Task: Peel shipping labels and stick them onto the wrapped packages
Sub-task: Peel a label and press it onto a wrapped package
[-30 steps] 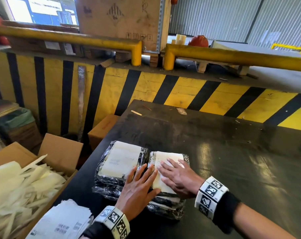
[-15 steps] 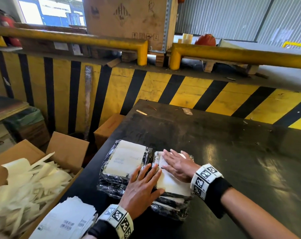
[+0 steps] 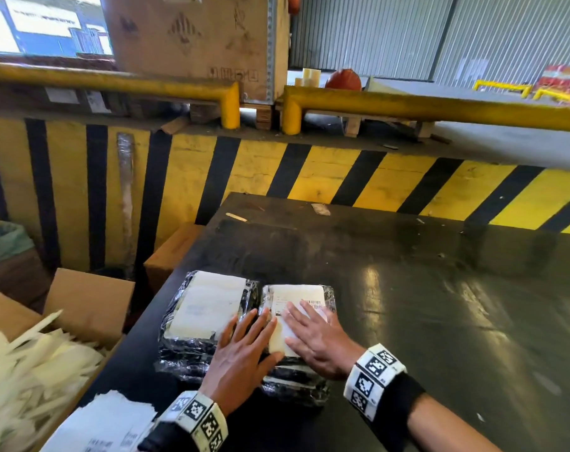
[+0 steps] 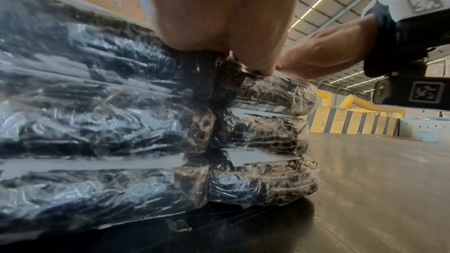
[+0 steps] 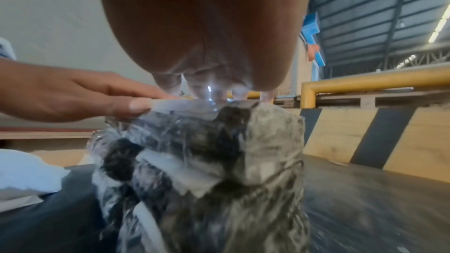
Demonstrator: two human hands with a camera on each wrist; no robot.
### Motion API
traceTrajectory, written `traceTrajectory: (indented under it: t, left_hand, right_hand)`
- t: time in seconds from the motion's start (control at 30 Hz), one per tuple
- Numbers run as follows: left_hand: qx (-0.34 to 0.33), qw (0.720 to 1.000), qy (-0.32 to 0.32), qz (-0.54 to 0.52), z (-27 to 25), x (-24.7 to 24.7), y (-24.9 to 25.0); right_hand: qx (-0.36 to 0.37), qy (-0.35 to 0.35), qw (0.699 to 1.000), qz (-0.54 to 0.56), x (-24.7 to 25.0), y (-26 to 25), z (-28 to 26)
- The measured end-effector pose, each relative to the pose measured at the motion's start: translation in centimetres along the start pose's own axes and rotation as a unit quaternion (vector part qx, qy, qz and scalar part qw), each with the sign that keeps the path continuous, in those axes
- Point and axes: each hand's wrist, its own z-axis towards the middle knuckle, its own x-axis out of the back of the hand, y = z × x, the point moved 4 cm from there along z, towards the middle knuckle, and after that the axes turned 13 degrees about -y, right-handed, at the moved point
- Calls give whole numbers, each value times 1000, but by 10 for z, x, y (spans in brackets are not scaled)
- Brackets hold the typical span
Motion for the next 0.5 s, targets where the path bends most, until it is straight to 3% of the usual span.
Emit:
traceTrajectory:
  t: [0.1,0.3,0.5]
  left_hand:
    - [-2,1000,6,2,0,2,0]
    - [11,1000,-6,0,1,-1,0]
    - [11,1000,-19,3,2,-1,-1]
  right_hand:
    - [-4,34,999,4,-9,14,-15]
    - [-91,70,993,36,-8,36,-30]
    - [-22,101,994,47,-23,-18,-36]
